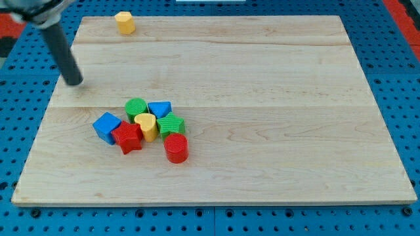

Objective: Push the blue cube to top center of the board

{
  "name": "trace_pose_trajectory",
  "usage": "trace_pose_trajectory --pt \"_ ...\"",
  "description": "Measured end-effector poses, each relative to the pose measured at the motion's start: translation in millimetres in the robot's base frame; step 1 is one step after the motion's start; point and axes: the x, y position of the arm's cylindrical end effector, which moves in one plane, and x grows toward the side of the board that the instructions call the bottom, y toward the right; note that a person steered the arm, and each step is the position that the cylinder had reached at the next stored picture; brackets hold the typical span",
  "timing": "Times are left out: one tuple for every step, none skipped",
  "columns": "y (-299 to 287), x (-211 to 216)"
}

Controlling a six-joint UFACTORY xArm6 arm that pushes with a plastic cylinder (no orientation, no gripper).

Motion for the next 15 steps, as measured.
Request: trace_pose_trajectory --pt "6.4 69.8" --pt "66.7 94.1" --pt "111.6 94.2" --pt "142.7 93.0" --pt "141.2 80.0" --pt "101.3 64.2" --pt "101.7 39.7" --pt "96.3 12.7" --pt "58.7 11.7" --pt "51.8 -1.4" --pt "52.1 -33.3" --pt "50.4 -58.3" --pt "58.6 -73.9" --pt "70.0 -95.5" --pt "64.1 -108.0"
